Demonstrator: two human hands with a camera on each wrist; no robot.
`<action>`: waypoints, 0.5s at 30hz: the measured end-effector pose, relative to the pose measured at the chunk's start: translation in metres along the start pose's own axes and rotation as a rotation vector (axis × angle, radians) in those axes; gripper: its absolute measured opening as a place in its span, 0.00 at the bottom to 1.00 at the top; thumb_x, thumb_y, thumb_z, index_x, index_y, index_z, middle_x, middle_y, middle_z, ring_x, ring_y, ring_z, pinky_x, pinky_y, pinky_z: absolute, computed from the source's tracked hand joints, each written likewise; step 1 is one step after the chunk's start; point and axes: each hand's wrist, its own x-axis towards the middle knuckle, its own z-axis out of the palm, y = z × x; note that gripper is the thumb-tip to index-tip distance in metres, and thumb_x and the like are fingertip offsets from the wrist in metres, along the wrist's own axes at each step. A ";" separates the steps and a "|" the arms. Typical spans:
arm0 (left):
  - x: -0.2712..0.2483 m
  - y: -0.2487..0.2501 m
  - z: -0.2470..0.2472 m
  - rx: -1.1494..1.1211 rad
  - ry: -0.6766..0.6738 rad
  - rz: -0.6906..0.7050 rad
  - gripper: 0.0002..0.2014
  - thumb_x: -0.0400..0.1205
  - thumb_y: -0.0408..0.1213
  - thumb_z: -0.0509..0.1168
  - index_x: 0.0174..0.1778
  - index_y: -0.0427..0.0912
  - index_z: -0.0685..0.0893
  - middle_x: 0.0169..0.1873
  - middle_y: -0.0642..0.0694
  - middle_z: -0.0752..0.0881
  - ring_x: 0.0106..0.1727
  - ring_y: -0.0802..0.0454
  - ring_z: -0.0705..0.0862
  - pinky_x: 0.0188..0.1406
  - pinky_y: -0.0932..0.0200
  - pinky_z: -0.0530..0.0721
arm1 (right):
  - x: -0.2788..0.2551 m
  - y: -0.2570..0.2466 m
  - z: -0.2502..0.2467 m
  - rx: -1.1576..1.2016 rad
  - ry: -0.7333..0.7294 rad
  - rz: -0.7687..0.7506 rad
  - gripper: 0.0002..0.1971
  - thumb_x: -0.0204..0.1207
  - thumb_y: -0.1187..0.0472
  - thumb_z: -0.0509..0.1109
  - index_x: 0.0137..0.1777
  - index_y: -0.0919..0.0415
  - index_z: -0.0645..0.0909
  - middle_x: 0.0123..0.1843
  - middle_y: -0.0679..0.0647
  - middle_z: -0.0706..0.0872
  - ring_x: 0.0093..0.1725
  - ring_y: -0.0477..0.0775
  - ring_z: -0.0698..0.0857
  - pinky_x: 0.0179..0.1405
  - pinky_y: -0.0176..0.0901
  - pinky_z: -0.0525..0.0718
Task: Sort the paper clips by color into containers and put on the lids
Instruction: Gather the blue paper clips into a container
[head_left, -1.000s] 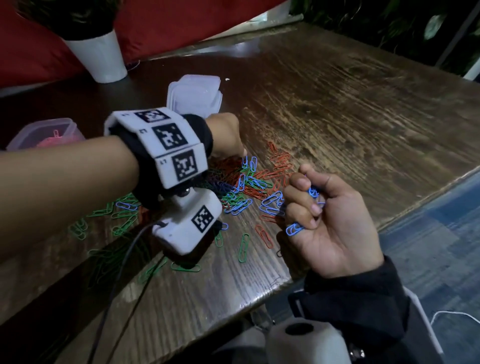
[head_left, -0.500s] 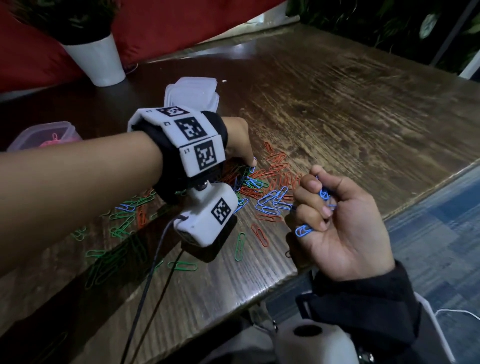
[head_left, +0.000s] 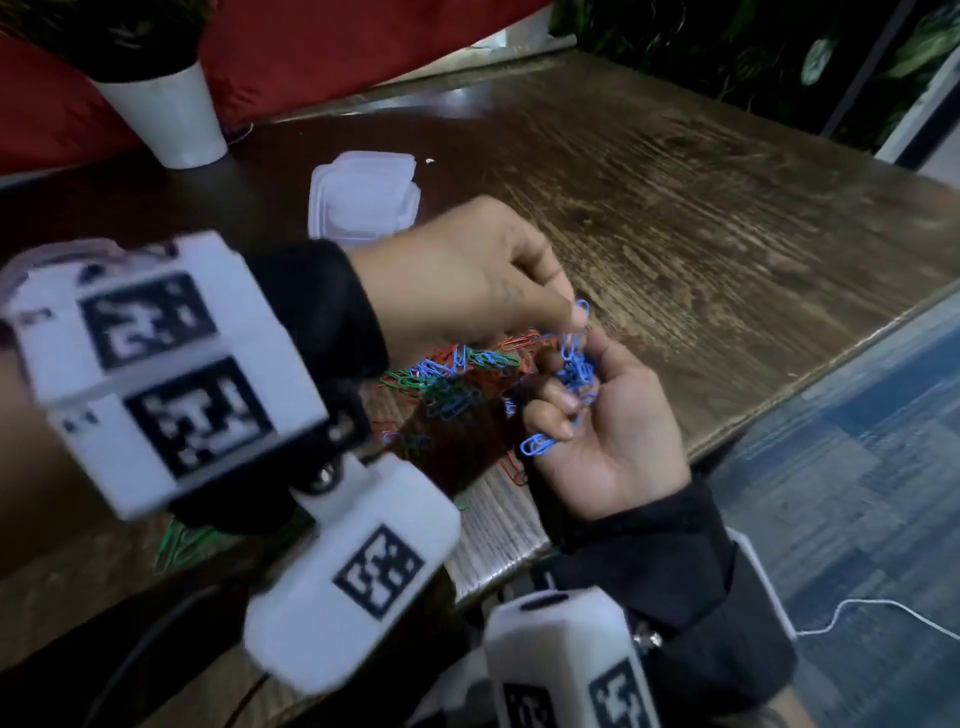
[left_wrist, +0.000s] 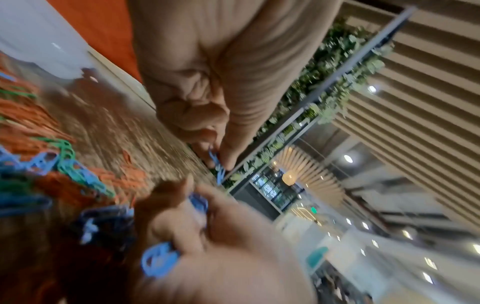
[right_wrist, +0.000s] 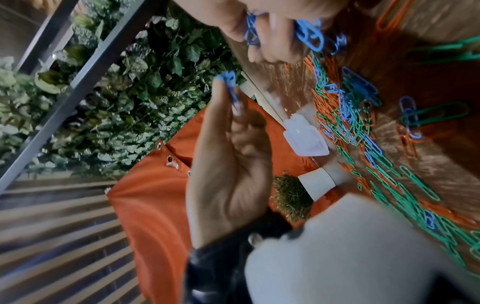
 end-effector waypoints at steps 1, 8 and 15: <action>-0.002 0.001 0.009 -0.009 0.007 0.014 0.09 0.74 0.31 0.72 0.30 0.42 0.81 0.24 0.44 0.79 0.24 0.56 0.74 0.15 0.72 0.68 | 0.000 0.003 0.003 -0.017 -0.027 -0.019 0.16 0.84 0.56 0.50 0.36 0.57 0.73 0.23 0.48 0.66 0.11 0.38 0.61 0.06 0.24 0.53; -0.003 0.001 0.017 -0.127 -0.041 0.022 0.03 0.75 0.27 0.71 0.36 0.34 0.84 0.26 0.42 0.82 0.21 0.62 0.76 0.16 0.73 0.72 | -0.004 -0.009 -0.007 -0.027 -0.012 -0.043 0.19 0.85 0.52 0.48 0.36 0.58 0.70 0.23 0.49 0.69 0.10 0.39 0.61 0.06 0.24 0.54; 0.005 -0.021 -0.001 0.061 0.009 0.045 0.03 0.72 0.33 0.74 0.36 0.41 0.86 0.30 0.39 0.83 0.26 0.57 0.75 0.23 0.70 0.72 | -0.011 -0.048 -0.025 -0.039 0.015 -0.127 0.10 0.67 0.56 0.57 0.28 0.58 0.70 0.20 0.49 0.70 0.10 0.41 0.62 0.08 0.27 0.53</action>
